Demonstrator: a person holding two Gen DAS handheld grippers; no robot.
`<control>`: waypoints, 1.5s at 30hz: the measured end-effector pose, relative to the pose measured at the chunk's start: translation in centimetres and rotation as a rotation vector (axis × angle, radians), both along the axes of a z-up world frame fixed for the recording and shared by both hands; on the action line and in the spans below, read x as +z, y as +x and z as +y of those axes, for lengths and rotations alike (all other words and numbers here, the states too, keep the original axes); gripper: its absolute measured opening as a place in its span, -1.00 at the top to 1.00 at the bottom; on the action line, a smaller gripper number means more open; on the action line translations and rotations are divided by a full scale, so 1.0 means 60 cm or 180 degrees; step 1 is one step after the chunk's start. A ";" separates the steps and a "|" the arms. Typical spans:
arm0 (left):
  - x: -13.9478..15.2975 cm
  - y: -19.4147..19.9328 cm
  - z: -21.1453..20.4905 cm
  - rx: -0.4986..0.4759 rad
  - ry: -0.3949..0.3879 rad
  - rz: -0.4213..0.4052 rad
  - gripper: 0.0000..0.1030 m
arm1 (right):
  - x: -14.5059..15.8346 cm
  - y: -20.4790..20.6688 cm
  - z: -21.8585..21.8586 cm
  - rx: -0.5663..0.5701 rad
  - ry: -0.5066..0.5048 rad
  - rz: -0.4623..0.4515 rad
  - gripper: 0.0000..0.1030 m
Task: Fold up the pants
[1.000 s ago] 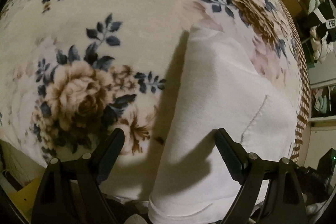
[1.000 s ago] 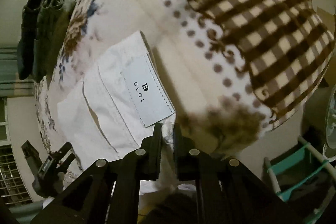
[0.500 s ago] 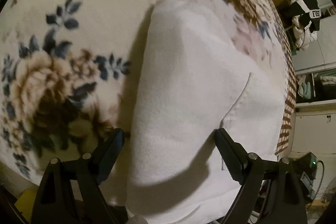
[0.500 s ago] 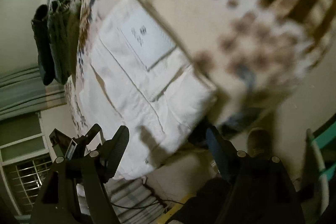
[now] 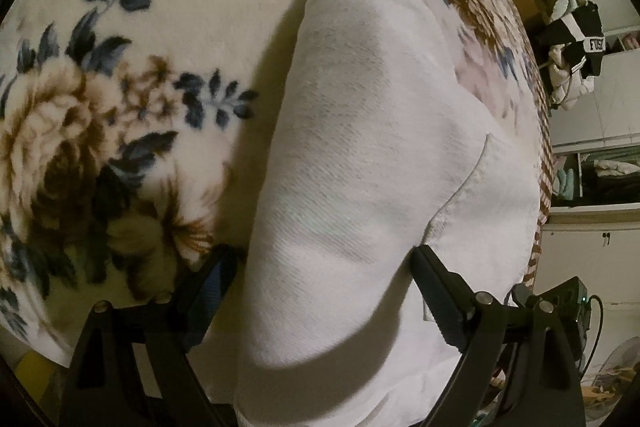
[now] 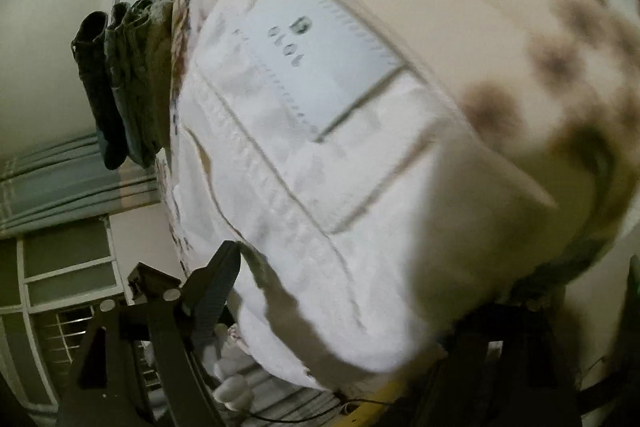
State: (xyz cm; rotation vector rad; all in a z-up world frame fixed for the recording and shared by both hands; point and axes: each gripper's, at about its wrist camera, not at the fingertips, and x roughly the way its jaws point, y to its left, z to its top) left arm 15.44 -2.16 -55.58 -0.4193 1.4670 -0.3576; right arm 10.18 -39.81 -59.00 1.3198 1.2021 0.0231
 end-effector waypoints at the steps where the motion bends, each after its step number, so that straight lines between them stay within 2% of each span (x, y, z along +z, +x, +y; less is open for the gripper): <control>1: 0.001 -0.001 0.000 0.0003 -0.0007 -0.0019 -0.74 | 0.003 0.005 0.004 0.0047 -0.0054 -0.0026 -0.65; 2: 0.003 -0.003 0.001 0.0015 -0.0032 -0.0048 -0.66 | 0.007 0.013 0.011 0.0096 -0.0125 -0.0040 -0.62; 3: 0.004 -0.005 0.002 0.0021 -0.0089 -0.0065 -0.21 | 0.013 0.019 0.018 0.0144 -0.0225 -0.0034 -0.41; 4: 0.009 -0.009 0.003 0.0024 -0.0154 -0.0079 -0.09 | 0.020 0.021 0.022 0.0166 -0.0283 -0.0036 -0.18; 5: 0.014 -0.011 0.004 0.0032 -0.0129 -0.0105 0.14 | 0.024 0.022 0.024 0.0181 -0.0281 -0.0071 0.20; 6: 0.023 -0.016 0.005 0.0020 -0.0136 -0.0150 0.40 | 0.026 0.024 0.024 0.0163 -0.0267 -0.0077 0.30; 9: 0.050 -0.026 0.012 0.0069 -0.0181 -0.0238 0.60 | 0.048 0.031 0.036 0.0187 -0.0392 -0.0083 0.43; 15: 0.124 -0.031 0.020 0.0094 -0.0227 -0.0327 0.63 | 0.099 0.029 0.033 0.0199 -0.0434 -0.0132 0.50; 19: 0.188 -0.037 0.033 0.0105 -0.0225 -0.0369 0.63 | 0.157 0.030 0.037 0.0310 -0.0466 -0.0207 0.51; 24: 0.290 -0.028 0.035 0.0135 -0.0219 -0.0481 0.63 | 0.269 0.058 0.056 0.0424 -0.0506 -0.0393 0.52; 29: 0.424 0.017 0.042 0.0172 -0.0261 -0.0742 0.63 | 0.395 0.111 0.065 0.0428 -0.0588 -0.0663 0.52; 34: 0.543 0.121 0.044 0.0184 -0.0329 -0.1058 0.63 | 0.521 0.218 0.070 0.0349 -0.0709 -0.0977 0.52; 38: 0.618 0.243 0.054 0.0206 -0.0408 -0.1280 0.63 | 0.605 0.365 0.083 0.0249 -0.0830 -0.1217 0.52; 41: 0.647 0.362 0.063 0.0190 -0.0448 -0.1383 0.63 | 0.639 0.484 0.096 0.0180 -0.0923 -0.1310 0.52; 45: 0.639 0.503 0.080 0.0160 -0.0445 -0.1393 0.63 | 0.635 0.630 0.115 0.0126 -0.1001 -0.1335 0.52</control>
